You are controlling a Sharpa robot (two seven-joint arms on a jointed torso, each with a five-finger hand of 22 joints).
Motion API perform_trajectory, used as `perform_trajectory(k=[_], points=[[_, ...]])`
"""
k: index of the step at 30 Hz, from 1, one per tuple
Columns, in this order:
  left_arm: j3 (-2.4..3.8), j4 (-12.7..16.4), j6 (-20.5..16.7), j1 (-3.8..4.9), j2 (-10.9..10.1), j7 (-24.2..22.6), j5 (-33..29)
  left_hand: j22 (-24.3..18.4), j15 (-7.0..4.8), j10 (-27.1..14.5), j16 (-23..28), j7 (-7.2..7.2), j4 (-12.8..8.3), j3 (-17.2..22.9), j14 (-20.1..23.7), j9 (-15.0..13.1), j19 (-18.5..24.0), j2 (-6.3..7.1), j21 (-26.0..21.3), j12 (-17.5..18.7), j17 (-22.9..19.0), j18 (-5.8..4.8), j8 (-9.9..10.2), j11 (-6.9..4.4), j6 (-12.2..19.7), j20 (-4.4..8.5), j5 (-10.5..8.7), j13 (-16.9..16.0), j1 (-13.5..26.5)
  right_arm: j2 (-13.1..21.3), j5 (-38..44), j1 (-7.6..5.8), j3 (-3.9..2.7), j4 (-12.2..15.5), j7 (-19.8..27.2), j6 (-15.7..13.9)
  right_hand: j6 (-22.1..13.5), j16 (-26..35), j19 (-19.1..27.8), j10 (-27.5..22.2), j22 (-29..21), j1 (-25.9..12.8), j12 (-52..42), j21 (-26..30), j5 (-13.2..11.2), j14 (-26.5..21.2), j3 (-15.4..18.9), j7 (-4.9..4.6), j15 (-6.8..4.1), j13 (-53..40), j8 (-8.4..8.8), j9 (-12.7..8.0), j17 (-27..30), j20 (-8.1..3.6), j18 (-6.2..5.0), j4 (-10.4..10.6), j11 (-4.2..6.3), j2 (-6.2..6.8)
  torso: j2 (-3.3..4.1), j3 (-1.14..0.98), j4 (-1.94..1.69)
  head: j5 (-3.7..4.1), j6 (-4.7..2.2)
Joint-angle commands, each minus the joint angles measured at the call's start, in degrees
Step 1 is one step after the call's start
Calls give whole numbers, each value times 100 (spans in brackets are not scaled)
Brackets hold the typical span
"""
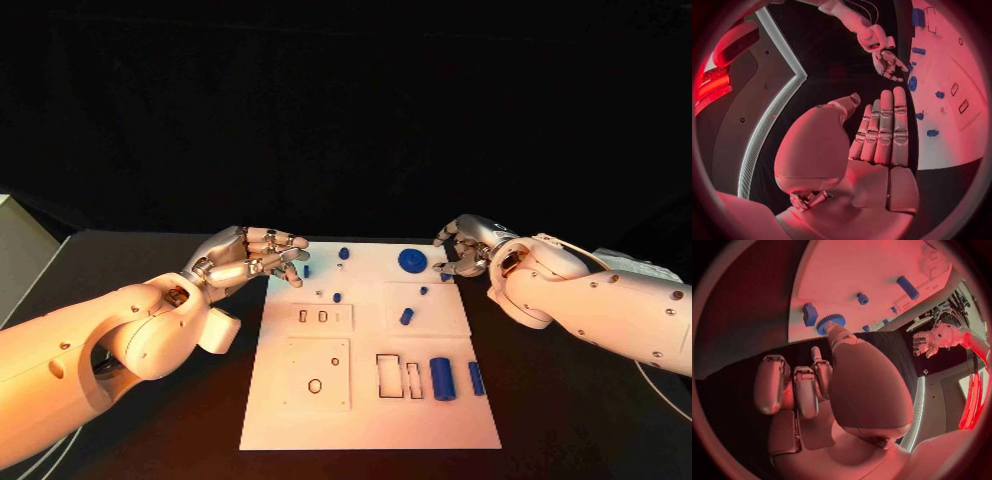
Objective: Assemble the parts on the task board
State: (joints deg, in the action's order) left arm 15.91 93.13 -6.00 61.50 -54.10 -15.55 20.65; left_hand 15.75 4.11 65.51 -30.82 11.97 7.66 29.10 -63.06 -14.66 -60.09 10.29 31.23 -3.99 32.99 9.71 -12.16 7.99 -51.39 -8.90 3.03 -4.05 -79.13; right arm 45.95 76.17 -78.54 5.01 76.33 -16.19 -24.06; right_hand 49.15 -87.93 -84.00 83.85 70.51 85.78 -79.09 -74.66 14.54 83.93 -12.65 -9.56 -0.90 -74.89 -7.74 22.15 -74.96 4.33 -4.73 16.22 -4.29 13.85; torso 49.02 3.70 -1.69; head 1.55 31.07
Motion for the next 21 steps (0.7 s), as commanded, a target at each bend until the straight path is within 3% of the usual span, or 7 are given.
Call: perform_trajectory(k=[1, 14, 21], points=[[3, 2, 133, -3, 6, -73, 28, 13, -15, -44, 35, 3, -25, 8, 46, -6, 40, -3, 37, 31, 6, 43, 16, 10, 39, 5, 0, 7, -2, -15, -403, -5, -7, -33, -97, 311, -91, -203, -325, 513, 502, -120, -996, -415, 150, 605, 202, -23, 93, -1414, -78, 23, -1493, 77, 179, 19, -51, -35, 5, 11, 13, 3, 24], [3, -14, 145, -4, 27, -57, 69, 16, -15, -46, 37, 2, -31, 13, 49, -8, 46, -8, 42, 30, 7, 44, 17, 10, 39, 4, 0, 6, -9, -244, -489, -44, -12, -207, -118, 269, -56, -207, -334, 594, 605, -177, -1072, -499, 156, 607, 235, -19, 98, -1492, -127, 35, -1504, 89, 194, 29, -50, -80, 1, 24, -26, 22, 90], [3, -23, 147, -4, 30, -51, 86, 19, -16, -48, 38, 2, -38, 17, 51, -10, 51, -11, 46, 28, 8, 45, 17, 10, 39, 4, 0, 6, -17, -350, -540, -59, -18, -263, -96, 240, -43, -207, -334, 604, 625, -213, -1081, -517, 162, 607, 243, -17, 98, -1501, -144, 39, -1504, 91, 197, 34, -49, -100, -3, 22, -10, 6, 114]])
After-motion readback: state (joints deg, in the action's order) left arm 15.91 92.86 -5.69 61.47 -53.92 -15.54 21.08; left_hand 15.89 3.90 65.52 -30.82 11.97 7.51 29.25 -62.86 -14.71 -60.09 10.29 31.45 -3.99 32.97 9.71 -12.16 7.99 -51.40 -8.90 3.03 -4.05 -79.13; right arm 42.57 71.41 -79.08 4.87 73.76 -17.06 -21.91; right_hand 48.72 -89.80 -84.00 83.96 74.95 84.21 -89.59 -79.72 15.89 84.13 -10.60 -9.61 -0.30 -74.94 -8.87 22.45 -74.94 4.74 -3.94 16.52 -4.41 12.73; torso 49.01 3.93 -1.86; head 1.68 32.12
